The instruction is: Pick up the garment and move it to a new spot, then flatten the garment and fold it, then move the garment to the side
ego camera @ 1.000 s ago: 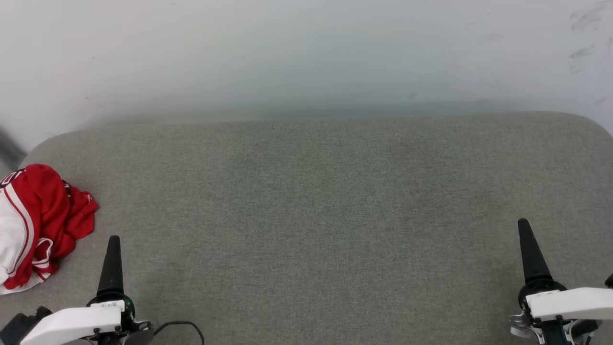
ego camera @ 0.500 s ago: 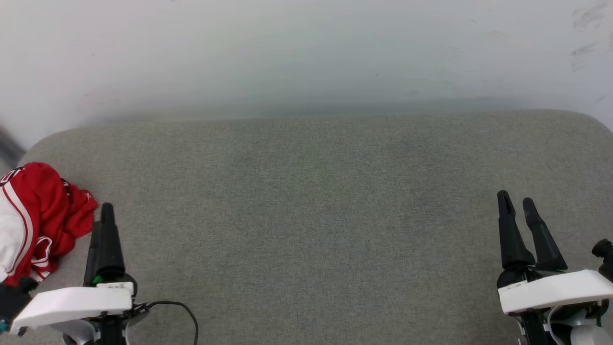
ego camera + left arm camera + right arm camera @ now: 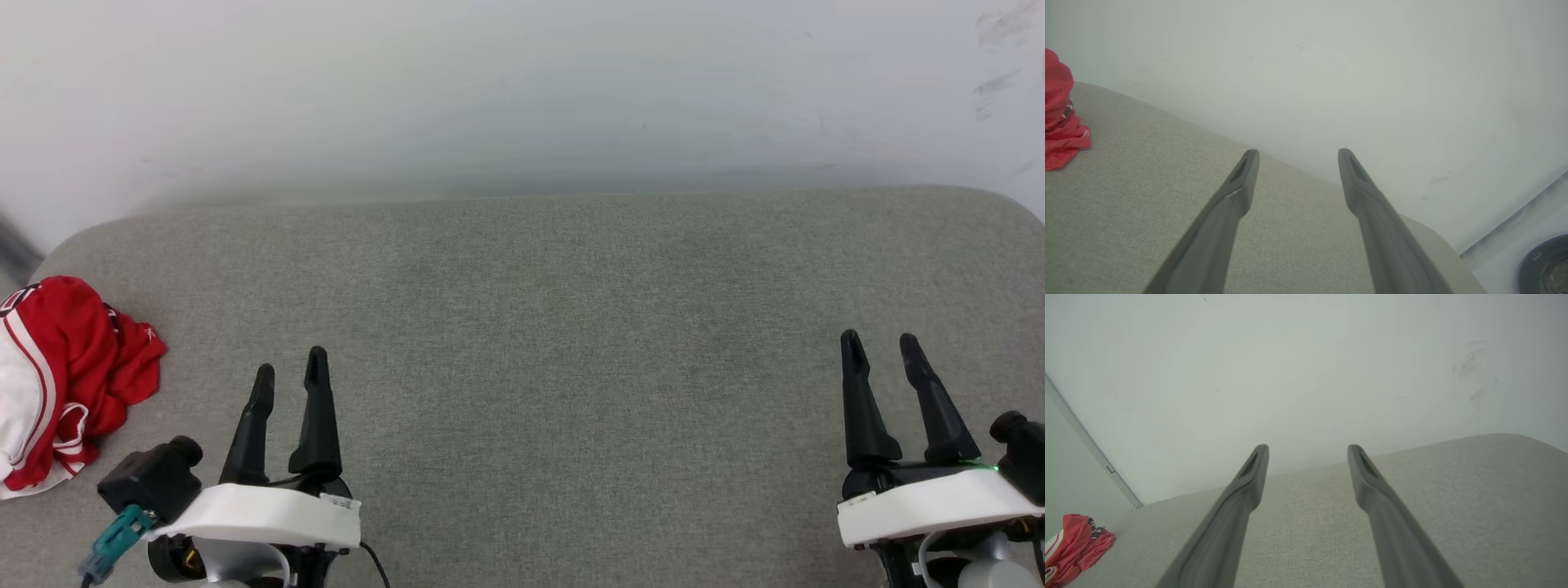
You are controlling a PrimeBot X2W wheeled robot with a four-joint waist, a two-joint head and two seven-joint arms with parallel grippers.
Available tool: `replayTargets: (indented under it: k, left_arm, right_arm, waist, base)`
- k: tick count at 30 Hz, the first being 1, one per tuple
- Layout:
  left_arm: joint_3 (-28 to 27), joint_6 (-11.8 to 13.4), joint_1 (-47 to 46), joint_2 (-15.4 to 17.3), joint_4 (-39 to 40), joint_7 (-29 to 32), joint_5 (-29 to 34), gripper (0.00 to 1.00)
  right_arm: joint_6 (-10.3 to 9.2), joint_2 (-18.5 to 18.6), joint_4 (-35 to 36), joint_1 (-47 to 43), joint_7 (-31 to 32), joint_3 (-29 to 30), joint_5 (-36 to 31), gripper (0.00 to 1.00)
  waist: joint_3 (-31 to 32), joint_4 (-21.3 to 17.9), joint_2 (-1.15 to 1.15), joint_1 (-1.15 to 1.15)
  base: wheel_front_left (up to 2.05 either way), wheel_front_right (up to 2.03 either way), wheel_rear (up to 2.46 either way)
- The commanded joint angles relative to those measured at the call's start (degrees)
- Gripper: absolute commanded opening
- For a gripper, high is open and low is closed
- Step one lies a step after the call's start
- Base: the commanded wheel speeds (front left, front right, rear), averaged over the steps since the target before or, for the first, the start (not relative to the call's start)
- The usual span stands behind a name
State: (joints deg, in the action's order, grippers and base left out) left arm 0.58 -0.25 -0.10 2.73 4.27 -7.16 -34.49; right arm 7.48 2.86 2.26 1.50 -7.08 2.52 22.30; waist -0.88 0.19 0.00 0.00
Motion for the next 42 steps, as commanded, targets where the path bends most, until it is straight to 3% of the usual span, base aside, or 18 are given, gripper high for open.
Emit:
replayTargets:
  k: [1, 5, 6, 13, 27, 32, 42]
  left_arm:
    - [0.89, 0.74, 0.06, 0.14, 0.66, -0.53, 2.23, 1.0]
    - [2.81, 2.64, 0.3, 0.37, 0.2, -1.18, 6.53, 1.0]
    - [4.64, 4.23, 0.43, 1.45, -0.09, -1.62, 9.46, 1.0]
    - [8.88, 8.19, 0.76, 3.52, -1.58, -2.91, 14.03, 1.0]
    - [13.99, 10.61, 0.29, 5.48, -3.32, -4.78, 20.66, 1.0]
    - [13.64, 9.8, 0.79, 4.76, -2.98, -5.34, 20.88, 1.0]
    - [8.37, 4.56, 2.27, 1.79, -2.76, -6.4, 22.28, 1.0]
  right_arm:
    - [0.02, 0.05, 0.44, -0.15, -0.65, 0.04, -2.03, 1.0]
    - [0.01, 0.05, -0.55, -0.66, -1.23, 0.46, -5.68, 1.0]
    - [0.01, 0.05, -0.85, -0.8, -1.69, 0.61, -7.69, 1.0]
    - [0.01, 0.04, -1.14, -1.4, -2.99, 0.19, -14.24, 1.0]
    - [0.01, 0.03, -0.66, -1.75, -4.83, -0.25, -22.62, 1.0]
    - [0.01, 0.03, -0.47, -2.03, -5.42, -0.33, -24.09, 1.0]
    - [0.01, 0.01, -1.06, -2.62, -6.44, 0.28, -22.91, 1.0]
  waist:
    - [0.02, 0.0, 0.0, 0.0]
    - [0.06, 0.04, 0.0, 0.0]
    - [0.11, 0.04, 0.0, 0.0]
    - [0.24, 0.02, 0.0, 0.0]
    - [0.06, 0.06, 0.0, 0.0]
    - [0.05, 0.11, 0.0, 0.0]
    - [0.04, 0.17, 0.0, 0.0]
  base:
    - [0.0, 0.0, 0.0]
    - [0.0, 0.0, 0.0]
    - [0.0, 0.0, 0.0]
    - [0.0, 0.0, 0.0]
    - [0.0, 0.0, 0.0]
    - [0.0, 0.0, 0.0]
    - [0.0, 0.0, 0.0]
